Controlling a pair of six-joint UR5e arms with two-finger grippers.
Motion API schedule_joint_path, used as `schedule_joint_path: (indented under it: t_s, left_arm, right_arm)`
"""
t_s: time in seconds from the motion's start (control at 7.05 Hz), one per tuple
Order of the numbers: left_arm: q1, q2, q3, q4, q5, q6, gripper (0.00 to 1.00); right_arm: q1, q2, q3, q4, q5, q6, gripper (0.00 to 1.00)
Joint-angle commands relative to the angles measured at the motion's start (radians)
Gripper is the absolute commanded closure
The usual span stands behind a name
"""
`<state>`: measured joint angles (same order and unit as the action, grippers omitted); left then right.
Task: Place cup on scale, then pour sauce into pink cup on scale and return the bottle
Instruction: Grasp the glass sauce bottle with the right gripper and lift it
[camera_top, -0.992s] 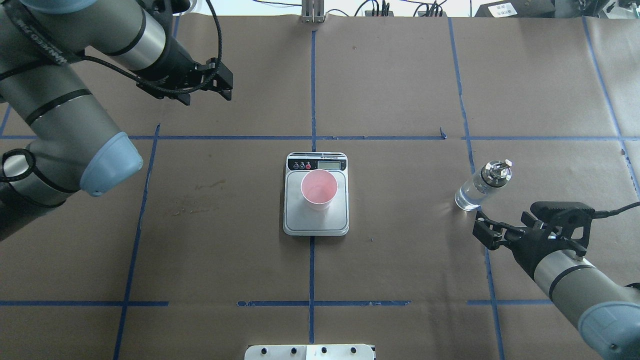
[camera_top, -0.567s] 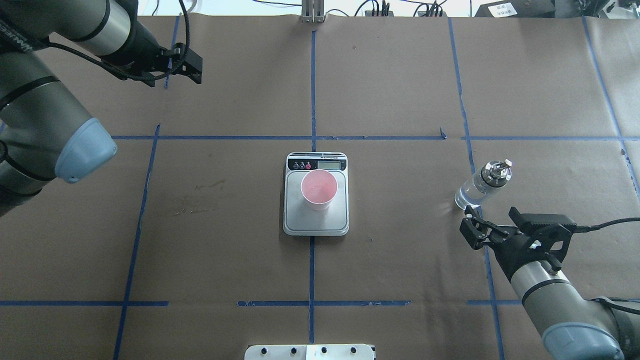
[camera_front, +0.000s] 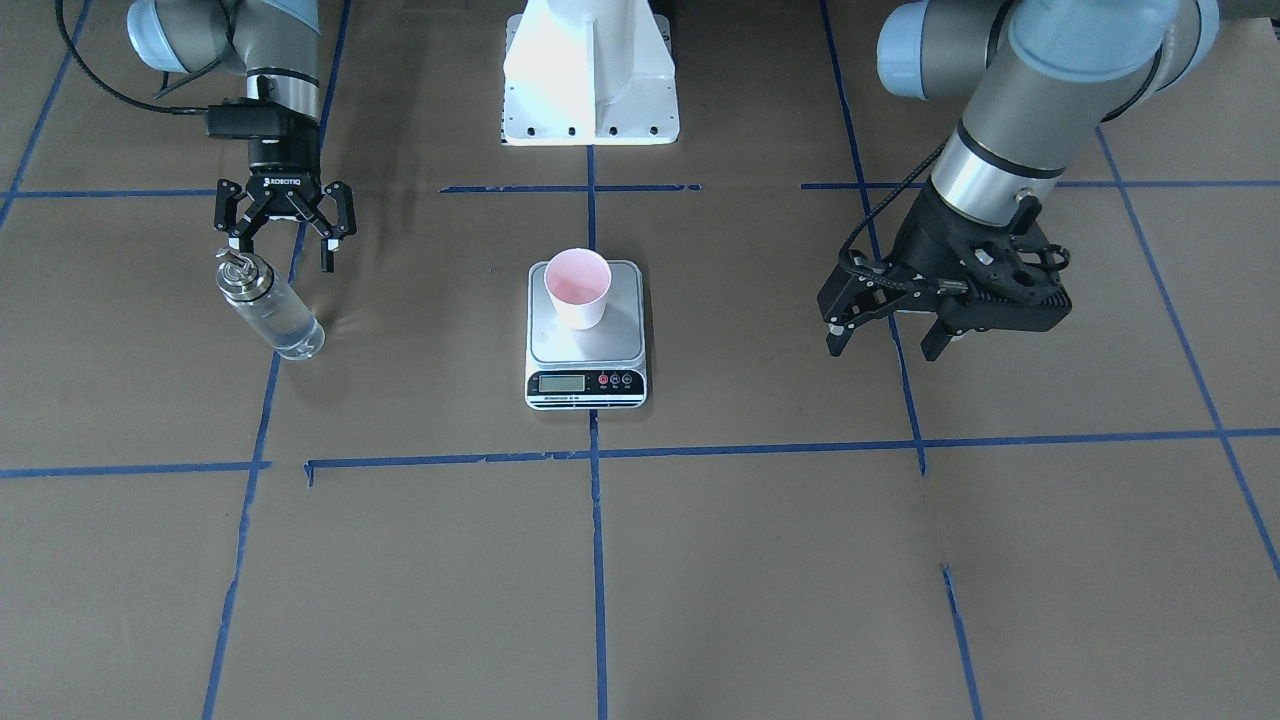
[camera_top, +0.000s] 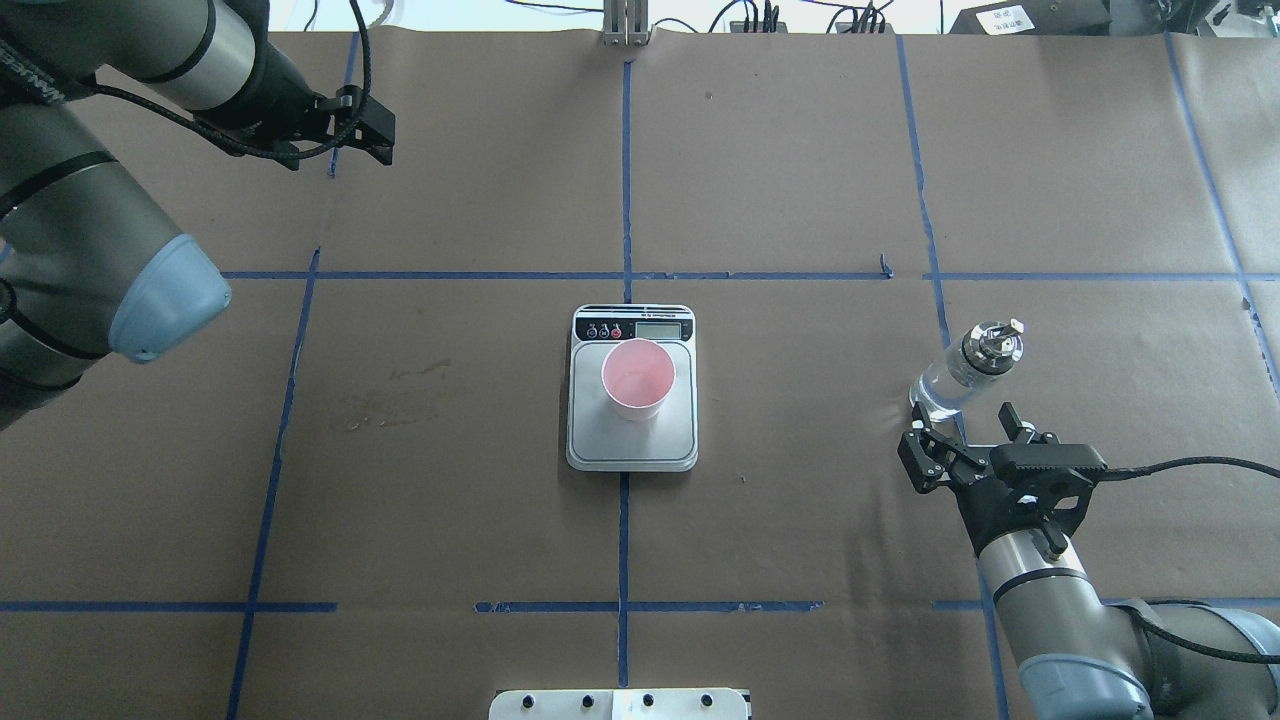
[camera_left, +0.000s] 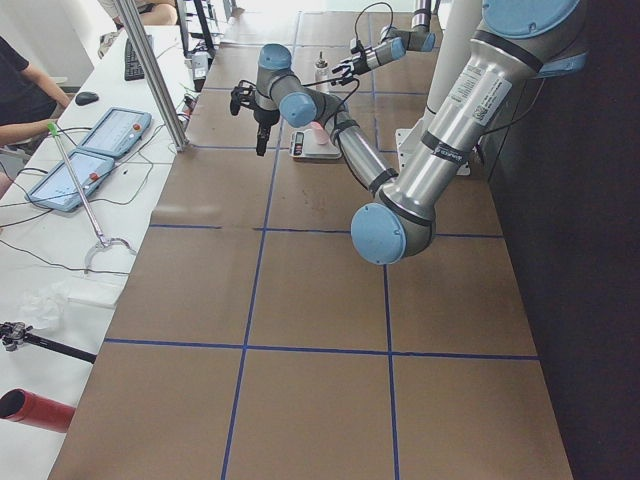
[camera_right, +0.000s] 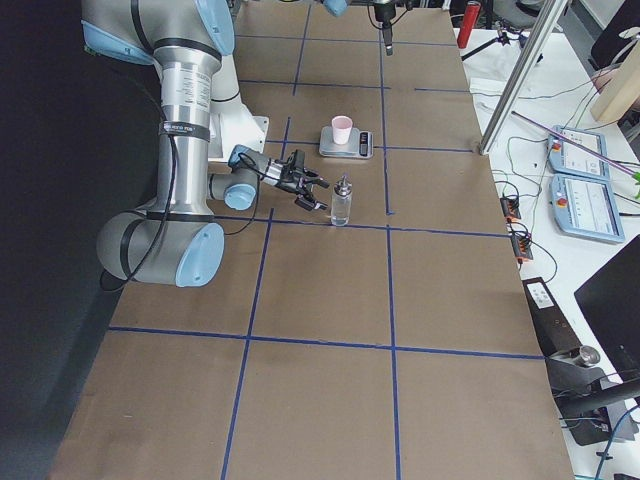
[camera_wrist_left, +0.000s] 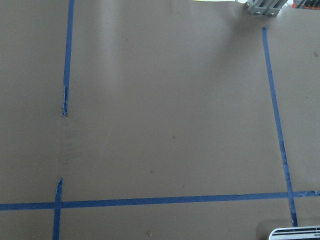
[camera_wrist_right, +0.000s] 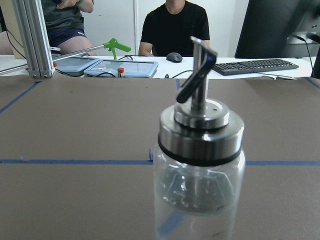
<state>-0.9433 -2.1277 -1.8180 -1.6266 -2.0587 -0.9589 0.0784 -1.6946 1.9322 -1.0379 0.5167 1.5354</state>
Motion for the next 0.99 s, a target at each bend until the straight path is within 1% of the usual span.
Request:
schedule_joint_path:
  t_s: [0.0,0.43,0.85]
  left_arm:
    - [0.0,0.0,0.0,0.002,0.0,0.0,0.01]
    - [0.0,-0.001,-0.001,0.002,0.006,0.0,0.01]
    - [0.001,0.0,0.002,0.002,0.006,-0.001,0.01]
  right_arm:
    - [0.006,0.021,-0.018,0.001,-0.026,0.0,0.03]
    - [0.033,0.03,-0.025,-0.001,-0.024,0.0,0.0]
    - [0.073,0.032,-0.061,-0.001,-0.017,-0.008,0.0]
